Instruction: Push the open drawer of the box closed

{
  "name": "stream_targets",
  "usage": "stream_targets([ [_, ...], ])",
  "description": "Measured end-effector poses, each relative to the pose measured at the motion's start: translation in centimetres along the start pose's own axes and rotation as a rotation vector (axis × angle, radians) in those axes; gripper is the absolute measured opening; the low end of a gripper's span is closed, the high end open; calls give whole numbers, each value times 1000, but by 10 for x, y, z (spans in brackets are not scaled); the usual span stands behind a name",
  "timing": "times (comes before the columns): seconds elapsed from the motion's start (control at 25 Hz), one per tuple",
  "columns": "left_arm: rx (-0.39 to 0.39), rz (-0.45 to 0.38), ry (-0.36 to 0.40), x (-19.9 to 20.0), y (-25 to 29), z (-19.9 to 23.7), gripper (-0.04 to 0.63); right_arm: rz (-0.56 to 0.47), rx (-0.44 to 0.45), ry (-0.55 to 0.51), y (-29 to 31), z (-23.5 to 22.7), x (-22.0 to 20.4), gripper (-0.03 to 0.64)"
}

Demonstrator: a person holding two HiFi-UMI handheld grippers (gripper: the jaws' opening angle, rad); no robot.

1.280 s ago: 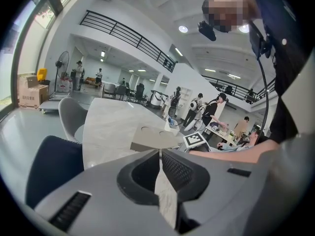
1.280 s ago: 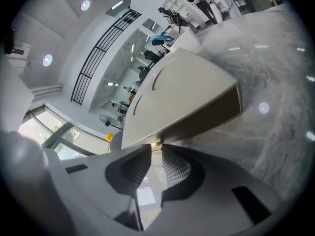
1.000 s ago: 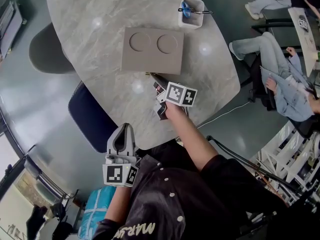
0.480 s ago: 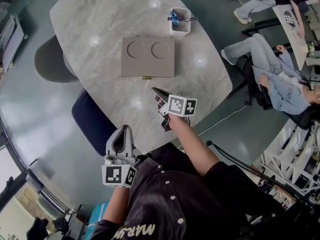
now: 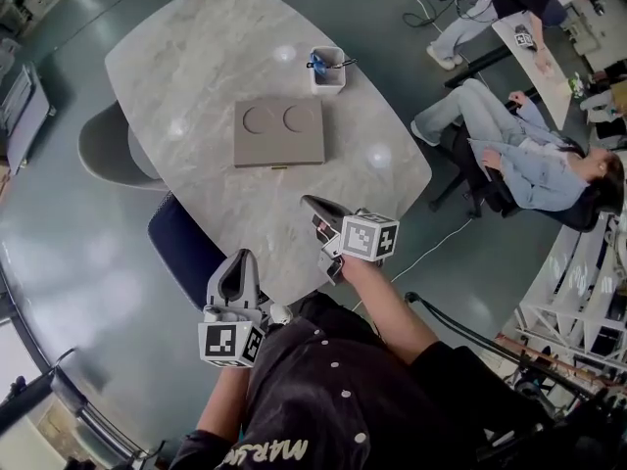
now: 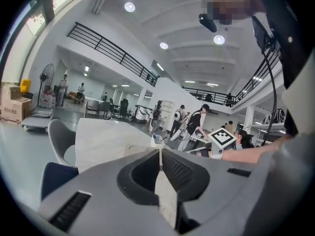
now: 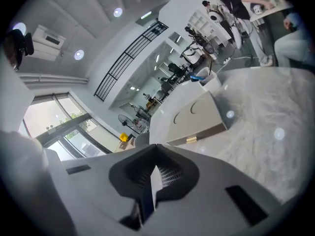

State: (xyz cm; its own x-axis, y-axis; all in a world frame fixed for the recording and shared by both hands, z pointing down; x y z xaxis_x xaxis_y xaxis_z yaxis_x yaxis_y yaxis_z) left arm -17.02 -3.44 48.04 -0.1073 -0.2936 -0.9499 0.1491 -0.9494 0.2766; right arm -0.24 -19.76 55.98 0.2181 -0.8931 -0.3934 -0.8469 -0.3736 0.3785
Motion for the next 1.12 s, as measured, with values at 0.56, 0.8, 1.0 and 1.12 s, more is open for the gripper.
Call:
stream_targets([
  [0.56, -46, -152, 72, 42, -33, -7, 26, -327, -61, -350, -108, 76, 7, -3],
  [0.8, -38, -208, 98, 65, -48, -8, 26, -470, -72, -436, -148, 101, 3, -3],
  [1.0, -26, -228, 121, 74, -63, -7, 26, -560, -80, -519, -177, 115, -4, -3],
  [1.12, -11, -238, 131, 78, -71, -8, 26, -580, -93, -578, -190, 121, -11, -3],
])
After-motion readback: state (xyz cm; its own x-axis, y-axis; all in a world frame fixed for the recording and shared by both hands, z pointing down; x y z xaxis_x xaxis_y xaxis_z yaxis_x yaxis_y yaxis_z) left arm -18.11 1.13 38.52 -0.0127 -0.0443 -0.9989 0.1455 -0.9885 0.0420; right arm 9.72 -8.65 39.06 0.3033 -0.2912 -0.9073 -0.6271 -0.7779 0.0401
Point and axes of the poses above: the fingertips, and each gripper's own axes: y forward along the fingers, z to its left, x out of its top, the point moved 7 cm from there along -y, backward along the fingers, and after that the axes turned 10 degrees about y, right-handed, at the moved point
